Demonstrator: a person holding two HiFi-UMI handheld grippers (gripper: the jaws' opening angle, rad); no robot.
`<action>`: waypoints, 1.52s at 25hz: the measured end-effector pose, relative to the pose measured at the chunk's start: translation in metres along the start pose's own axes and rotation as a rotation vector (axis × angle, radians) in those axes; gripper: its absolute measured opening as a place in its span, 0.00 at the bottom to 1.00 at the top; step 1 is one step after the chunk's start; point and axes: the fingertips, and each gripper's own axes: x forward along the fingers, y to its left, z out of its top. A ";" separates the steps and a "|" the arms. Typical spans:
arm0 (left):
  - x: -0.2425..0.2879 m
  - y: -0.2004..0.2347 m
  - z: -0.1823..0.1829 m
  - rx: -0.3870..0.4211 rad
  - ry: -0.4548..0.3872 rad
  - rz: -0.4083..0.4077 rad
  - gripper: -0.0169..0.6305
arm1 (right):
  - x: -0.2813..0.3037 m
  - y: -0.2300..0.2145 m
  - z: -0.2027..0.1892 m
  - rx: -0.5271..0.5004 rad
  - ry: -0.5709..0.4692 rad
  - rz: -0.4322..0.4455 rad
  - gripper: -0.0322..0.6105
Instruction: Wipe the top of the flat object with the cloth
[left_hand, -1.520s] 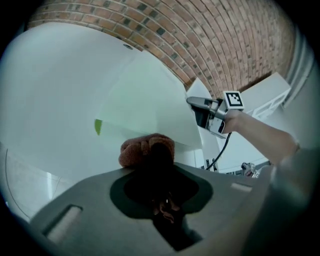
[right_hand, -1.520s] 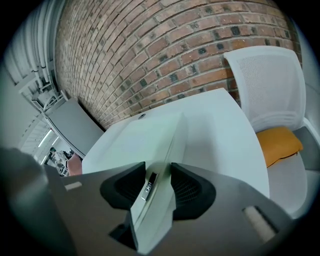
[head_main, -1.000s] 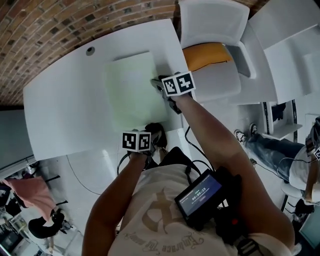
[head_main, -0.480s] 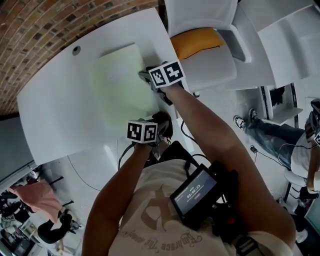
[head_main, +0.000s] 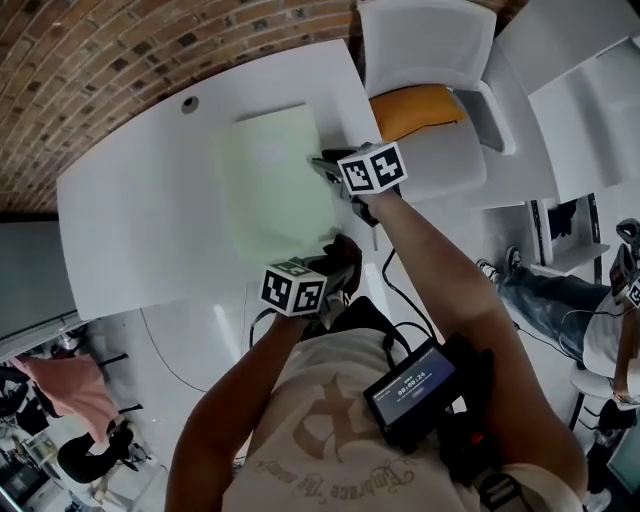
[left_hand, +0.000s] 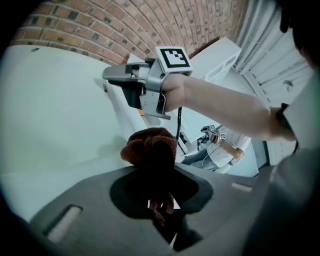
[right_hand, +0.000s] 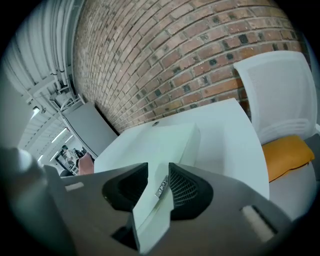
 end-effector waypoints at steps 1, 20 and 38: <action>-0.009 0.000 -0.001 0.015 -0.011 0.011 0.14 | -0.005 0.006 0.003 -0.012 -0.015 0.009 0.25; -0.204 0.042 -0.008 0.128 -0.392 0.195 0.14 | -0.077 0.163 -0.031 -0.248 -0.207 0.068 0.06; -0.270 0.048 -0.038 0.222 -0.507 0.170 0.14 | -0.099 0.240 -0.080 -0.269 -0.376 -0.038 0.06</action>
